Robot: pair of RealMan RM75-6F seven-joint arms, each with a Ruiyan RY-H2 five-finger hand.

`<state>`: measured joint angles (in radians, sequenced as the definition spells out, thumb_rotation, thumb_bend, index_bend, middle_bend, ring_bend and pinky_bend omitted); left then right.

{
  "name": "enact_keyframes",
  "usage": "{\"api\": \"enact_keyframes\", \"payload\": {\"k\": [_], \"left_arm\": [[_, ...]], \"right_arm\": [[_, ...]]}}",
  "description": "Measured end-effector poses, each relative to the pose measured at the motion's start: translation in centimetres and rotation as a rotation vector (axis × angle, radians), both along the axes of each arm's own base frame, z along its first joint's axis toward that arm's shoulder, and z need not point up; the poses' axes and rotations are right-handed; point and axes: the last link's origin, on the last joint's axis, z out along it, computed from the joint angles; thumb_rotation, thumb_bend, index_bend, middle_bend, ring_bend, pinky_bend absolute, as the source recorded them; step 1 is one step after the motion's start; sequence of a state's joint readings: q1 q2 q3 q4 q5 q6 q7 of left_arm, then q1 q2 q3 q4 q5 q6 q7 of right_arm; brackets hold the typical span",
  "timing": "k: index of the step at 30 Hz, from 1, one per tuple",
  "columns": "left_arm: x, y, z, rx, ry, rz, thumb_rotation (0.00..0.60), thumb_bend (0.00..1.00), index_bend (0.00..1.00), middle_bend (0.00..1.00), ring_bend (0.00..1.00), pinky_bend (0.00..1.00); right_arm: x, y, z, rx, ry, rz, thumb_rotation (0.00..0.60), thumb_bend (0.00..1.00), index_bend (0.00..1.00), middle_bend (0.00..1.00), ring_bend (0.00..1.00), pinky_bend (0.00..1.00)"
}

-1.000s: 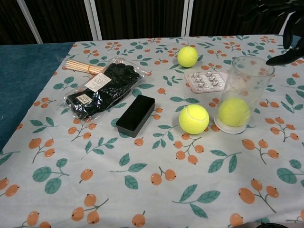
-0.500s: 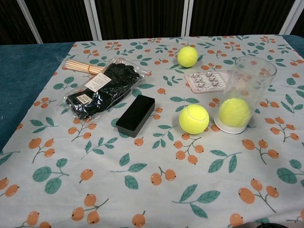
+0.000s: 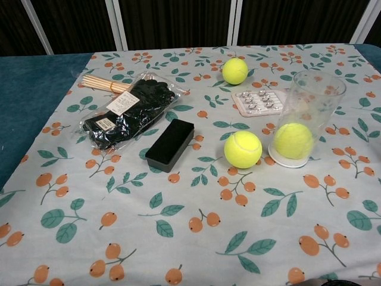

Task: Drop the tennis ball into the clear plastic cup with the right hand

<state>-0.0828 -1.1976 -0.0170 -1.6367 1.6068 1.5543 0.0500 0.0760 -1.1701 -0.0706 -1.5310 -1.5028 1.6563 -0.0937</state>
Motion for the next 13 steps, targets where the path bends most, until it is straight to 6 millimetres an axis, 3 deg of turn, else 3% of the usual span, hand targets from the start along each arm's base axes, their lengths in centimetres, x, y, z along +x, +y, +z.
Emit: {"api": "enact_keyframes", "payload": {"k": [3, 13], "left_arm": [[0.0, -0.2, -0.1, -0.015, 0.015, -0.007, 0.6, 0.2, 0.0, 0.0, 0.0, 0.0], [-0.1, -0.4, -0.4, -0.046, 0.026, 0.007, 0.6, 0.2, 0.0, 0.0, 0.0, 0.0]], "right_arm": [[-1.0, 0.2, -1.0, -0.006, 0.017, 0.0, 0.6, 0.16, 0.0, 0.0, 0.06, 0.21], [-1.2, 0.0, -1.7, 0.006, -0.001, 0.004, 0.6, 0.16, 0.0, 0.0, 0.06, 0.21]]}}
